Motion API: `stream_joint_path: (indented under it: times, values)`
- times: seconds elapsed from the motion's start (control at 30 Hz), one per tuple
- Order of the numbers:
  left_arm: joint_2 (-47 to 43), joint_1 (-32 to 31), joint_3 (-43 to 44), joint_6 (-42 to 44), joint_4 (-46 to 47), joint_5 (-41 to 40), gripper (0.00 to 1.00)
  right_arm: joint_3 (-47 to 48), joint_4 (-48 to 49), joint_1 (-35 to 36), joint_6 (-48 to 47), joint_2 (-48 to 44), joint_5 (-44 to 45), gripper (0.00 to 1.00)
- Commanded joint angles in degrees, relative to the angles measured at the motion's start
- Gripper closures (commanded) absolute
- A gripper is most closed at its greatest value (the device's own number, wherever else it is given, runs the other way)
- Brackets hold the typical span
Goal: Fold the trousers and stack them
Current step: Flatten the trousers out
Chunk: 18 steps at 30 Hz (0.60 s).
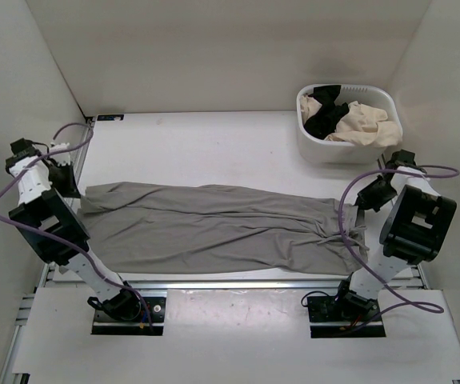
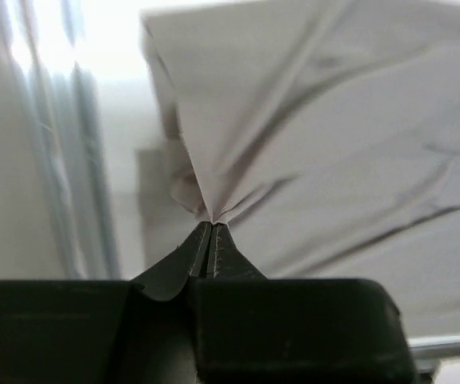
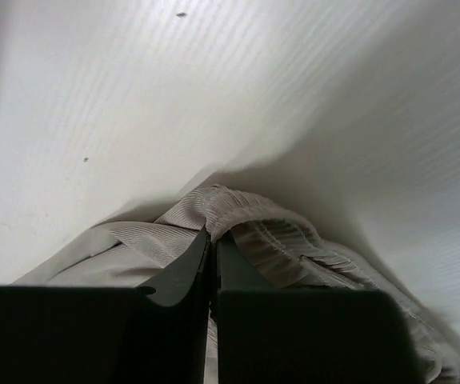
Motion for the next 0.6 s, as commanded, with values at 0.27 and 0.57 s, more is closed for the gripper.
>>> stream_joint_path:
  times: [0.27,0.57]
  values:
    - [-5.26,-0.19,1.94,2.68,2.84,-0.25,0.86,-1.2,1.0,-2.33,-4.15,-20.84,2.14,1.0]
    - [-5.88,3.75,-17.33,6.1,0.04,-7.82,0.64,-2.7,-0.14,-3.99,-5.3,-20.84,0.38,1.0]
